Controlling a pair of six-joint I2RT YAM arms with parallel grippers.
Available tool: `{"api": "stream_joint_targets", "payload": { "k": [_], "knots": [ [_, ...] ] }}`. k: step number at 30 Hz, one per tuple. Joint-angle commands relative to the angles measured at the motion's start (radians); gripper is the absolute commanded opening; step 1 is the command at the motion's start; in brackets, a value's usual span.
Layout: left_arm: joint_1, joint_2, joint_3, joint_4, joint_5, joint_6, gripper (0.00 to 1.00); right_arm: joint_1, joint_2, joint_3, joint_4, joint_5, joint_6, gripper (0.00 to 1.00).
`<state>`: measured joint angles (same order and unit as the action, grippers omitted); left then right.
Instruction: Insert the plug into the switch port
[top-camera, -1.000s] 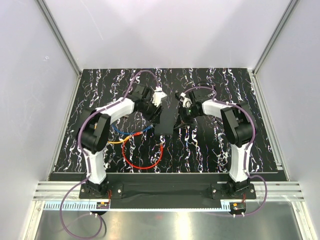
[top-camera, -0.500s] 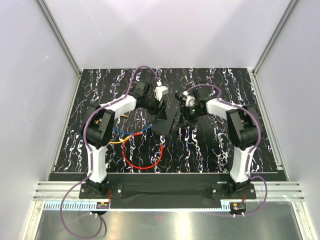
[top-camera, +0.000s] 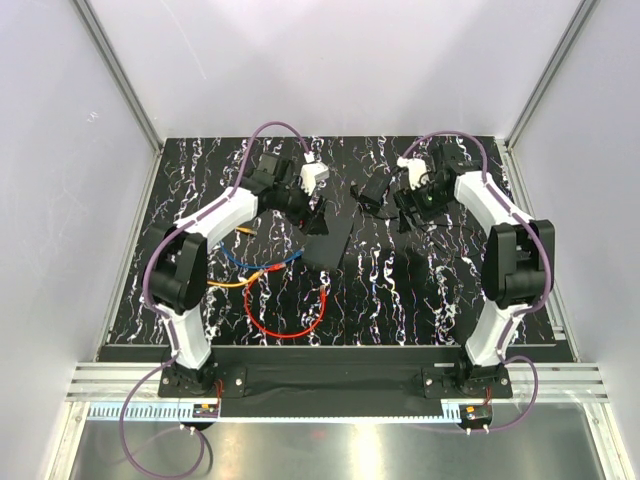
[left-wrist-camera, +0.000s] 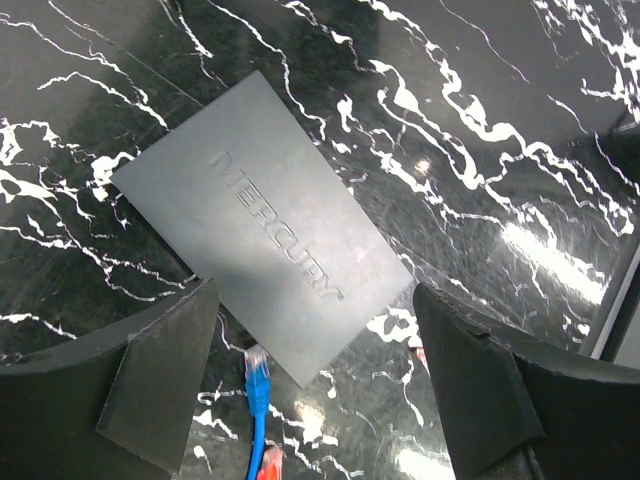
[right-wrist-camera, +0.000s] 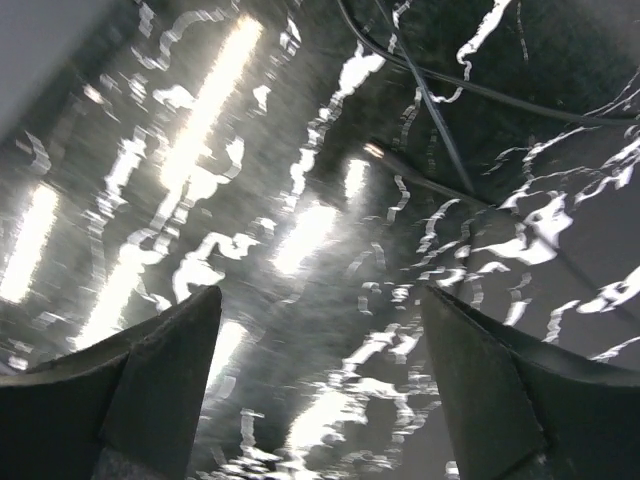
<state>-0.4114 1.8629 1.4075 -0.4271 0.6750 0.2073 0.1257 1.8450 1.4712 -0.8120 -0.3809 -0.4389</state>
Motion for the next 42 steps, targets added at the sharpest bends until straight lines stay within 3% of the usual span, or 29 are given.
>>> {"api": "stream_joint_targets", "payload": {
  "k": [1, 3, 4, 7, 15, 38, 41, 42],
  "knots": [
    [0.002, -0.071, 0.015, -0.047, 0.035, 0.076, 0.85, -0.017, 0.046, 0.067, -0.073, 0.048, -0.184, 0.80],
    [0.002, -0.080, 0.010, -0.064, 0.066, 0.102, 0.84, -0.015, 0.075, 0.081, -0.067, 0.034, -0.237, 0.67],
    [0.002, -0.087, 0.008, -0.070, 0.077, 0.109, 0.84, -0.017, 0.092, 0.107, -0.056, 0.033, -0.245, 0.52],
    [0.002, -0.099, 0.001, -0.081, 0.123, 0.119, 0.83, -0.015, 0.152, 0.159, -0.059, 0.008, -0.316, 0.40],
    [0.002, -0.102, -0.007, -0.073, 0.138, 0.122, 0.82, -0.014, 0.253, 0.242, -0.082, -0.035, -0.475, 0.43],
    [0.003, -0.082, -0.001, -0.090, 0.120, 0.139, 0.83, 0.037, 0.368, 0.222, -0.050, -0.004, -0.552, 0.42],
    [0.003, -0.087, -0.001, -0.093, 0.123, 0.141, 0.83, 0.043, 0.370, 0.202, -0.030, 0.016, -0.560, 0.38],
    [0.003, -0.091, 0.001, -0.093, 0.123, 0.142, 0.83, 0.048, 0.369, 0.189, -0.027, 0.025, -0.572, 0.31]
  ]
}}
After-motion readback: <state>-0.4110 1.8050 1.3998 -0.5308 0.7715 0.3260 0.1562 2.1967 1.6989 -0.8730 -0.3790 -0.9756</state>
